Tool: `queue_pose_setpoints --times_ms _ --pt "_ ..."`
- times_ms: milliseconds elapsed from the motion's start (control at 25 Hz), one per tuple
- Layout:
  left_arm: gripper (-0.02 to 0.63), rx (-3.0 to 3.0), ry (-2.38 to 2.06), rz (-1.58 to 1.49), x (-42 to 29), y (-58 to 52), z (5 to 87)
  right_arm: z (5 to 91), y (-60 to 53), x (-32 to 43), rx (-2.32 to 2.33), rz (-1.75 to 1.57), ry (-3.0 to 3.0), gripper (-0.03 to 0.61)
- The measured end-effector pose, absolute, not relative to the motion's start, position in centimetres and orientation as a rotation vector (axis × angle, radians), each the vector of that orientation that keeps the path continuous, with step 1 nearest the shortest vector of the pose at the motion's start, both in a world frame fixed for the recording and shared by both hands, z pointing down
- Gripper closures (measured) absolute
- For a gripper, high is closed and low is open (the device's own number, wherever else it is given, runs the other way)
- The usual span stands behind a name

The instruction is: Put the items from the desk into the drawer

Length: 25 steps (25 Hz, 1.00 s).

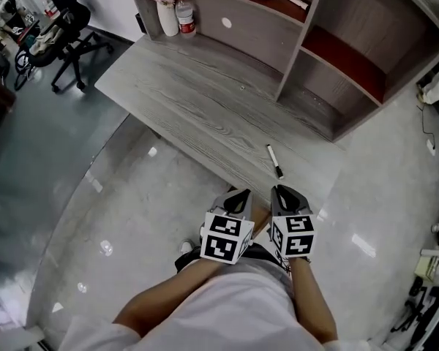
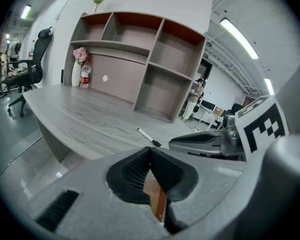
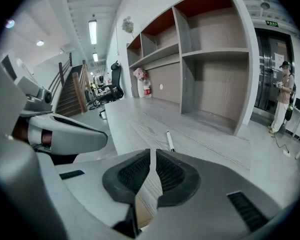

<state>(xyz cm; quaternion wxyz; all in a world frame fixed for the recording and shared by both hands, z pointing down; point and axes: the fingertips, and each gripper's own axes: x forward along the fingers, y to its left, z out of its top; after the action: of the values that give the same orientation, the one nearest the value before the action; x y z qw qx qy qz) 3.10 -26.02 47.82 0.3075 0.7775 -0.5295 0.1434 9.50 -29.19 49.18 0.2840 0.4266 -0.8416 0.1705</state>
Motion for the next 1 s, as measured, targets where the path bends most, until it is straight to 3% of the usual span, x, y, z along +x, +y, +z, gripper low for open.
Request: queue_pose_setpoints --times_ms 400,560,1000 --pt "0.612 1.954 -1.500 0.402 2.6 -27.1 49.1 52.4 -32.8 11.2 1.072 0.449 -2.220 0.574" --pt "0.611 1.927 -1.520 0.401 2.5 -27.4 49.6 53.2 -33.6 11.1 1.041 0.461 -2.221 0.526" --pt "0.612 1.914 -1.517 0.403 2.8 -28.5 50.1 55.8 -35.1 11.0 1.009 0.464 -2.154 0.518"
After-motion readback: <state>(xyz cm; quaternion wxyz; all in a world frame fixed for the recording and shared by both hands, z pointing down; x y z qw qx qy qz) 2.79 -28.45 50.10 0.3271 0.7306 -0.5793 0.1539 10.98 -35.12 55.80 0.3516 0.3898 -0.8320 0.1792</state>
